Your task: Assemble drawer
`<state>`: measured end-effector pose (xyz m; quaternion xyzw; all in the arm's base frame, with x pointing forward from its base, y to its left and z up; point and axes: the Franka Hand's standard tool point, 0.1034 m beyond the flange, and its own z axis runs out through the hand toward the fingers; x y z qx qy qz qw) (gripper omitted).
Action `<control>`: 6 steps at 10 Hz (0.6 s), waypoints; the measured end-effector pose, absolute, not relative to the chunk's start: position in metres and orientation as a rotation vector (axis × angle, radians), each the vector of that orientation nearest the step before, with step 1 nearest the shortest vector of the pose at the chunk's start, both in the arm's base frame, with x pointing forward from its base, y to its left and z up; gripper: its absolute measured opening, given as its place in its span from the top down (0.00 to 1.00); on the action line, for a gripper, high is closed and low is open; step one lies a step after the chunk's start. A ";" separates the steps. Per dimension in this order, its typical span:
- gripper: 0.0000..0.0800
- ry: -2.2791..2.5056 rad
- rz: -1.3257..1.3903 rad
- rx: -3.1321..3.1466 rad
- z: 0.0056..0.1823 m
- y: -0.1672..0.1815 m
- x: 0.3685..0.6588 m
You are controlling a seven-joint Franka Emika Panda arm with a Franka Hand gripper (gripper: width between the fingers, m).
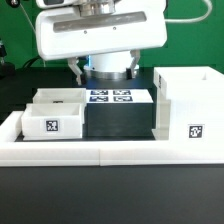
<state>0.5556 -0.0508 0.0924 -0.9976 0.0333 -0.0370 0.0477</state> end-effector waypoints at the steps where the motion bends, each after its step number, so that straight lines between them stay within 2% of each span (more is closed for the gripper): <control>1: 0.19 0.086 -0.109 -3.047 0.088 -0.055 0.550; 6: 0.19 0.052 -0.102 -3.054 0.083 -0.054 0.548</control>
Offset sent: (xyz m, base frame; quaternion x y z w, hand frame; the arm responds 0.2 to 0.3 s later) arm 0.0000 0.0000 0.0000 0.0000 0.0000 0.0000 1.0000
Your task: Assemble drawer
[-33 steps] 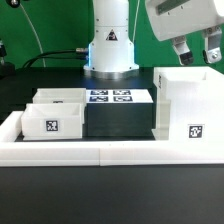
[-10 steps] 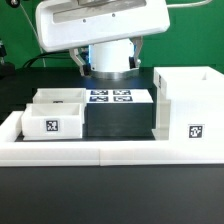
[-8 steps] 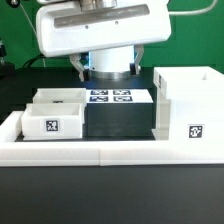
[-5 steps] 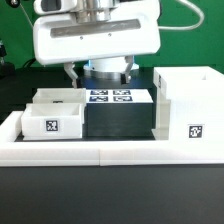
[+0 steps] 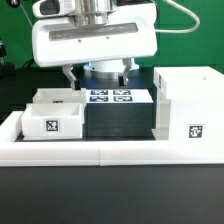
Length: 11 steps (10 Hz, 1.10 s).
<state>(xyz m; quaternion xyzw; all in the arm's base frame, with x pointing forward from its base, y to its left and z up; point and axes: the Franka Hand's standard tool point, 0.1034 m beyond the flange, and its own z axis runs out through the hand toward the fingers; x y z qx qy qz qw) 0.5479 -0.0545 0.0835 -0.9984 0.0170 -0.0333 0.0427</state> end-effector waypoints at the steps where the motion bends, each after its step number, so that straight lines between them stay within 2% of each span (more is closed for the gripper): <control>1: 0.19 0.003 -0.115 -3.066 0.076 -0.065 0.540; 3: 0.19 -0.056 -0.117 -3.083 0.062 -0.084 0.531; 5: 0.19 -0.060 -0.114 -3.088 0.055 -0.092 0.528; 11: 0.19 -0.049 -0.074 -3.100 0.026 -0.099 0.512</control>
Offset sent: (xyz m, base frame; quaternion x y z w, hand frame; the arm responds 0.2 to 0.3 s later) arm -0.0098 -0.0236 -0.0194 0.0002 0.0217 -0.0337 0.9992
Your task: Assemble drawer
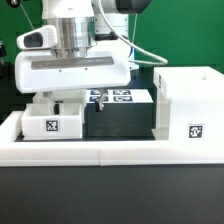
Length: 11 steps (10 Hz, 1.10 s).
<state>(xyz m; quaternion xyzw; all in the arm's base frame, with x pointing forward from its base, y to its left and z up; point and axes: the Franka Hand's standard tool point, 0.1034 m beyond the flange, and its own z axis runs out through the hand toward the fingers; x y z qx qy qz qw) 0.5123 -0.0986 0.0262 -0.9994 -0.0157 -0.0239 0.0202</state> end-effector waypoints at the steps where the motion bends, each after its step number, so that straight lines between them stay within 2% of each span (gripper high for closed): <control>1: 0.19 -0.048 -0.065 -3.101 0.021 -0.098 0.509; 4: 0.19 -0.055 -0.034 -3.099 0.009 -0.095 0.503; 8: 0.19 -0.055 -0.033 -3.101 0.006 -0.095 0.502; 9: 0.33 -0.054 -0.033 -3.101 0.006 -0.095 0.502; 10: 0.51 -0.054 -0.033 -3.101 0.007 -0.096 0.502; 11: 0.51 -0.054 -0.033 -3.101 0.007 -0.096 0.502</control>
Offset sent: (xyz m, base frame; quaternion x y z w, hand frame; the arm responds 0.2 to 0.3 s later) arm -0.0036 0.0062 -0.0163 0.0138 -0.0016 -0.0033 0.9999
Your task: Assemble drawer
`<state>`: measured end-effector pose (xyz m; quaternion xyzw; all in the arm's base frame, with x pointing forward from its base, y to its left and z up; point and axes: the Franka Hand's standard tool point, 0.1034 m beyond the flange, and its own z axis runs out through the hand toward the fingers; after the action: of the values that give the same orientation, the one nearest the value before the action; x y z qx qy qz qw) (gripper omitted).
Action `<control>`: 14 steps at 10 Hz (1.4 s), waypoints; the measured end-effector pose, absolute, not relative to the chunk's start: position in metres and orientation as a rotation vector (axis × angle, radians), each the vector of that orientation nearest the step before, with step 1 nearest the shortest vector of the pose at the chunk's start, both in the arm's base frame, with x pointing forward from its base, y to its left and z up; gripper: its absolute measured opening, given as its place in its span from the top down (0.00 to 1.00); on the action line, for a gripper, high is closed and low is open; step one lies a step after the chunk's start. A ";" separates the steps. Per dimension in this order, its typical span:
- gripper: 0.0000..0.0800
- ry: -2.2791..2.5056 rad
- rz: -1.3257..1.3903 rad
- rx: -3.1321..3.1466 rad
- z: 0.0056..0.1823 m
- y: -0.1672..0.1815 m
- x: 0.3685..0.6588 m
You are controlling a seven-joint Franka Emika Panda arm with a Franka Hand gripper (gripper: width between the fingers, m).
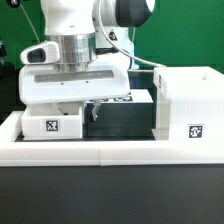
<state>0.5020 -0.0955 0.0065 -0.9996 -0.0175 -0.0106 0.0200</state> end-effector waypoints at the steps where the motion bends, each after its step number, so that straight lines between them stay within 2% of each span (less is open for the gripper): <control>1: 0.74 -0.054 -0.033 -3.101 0.007 -0.096 0.502; 2: 0.93 -0.054 -0.033 -3.101 0.007 -0.095 0.502; 11: 0.95 -0.059 -0.036 -3.101 0.008 -0.096 0.504; 14: 0.95 -0.130 -0.018 -3.081 0.024 -0.087 0.516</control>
Offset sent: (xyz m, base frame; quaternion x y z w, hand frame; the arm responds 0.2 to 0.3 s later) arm 0.0000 0.0000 0.0000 0.0000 0.0000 0.0000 1.0000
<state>0.5158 -0.0871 0.0238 -0.9987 -0.0423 -0.0058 0.0289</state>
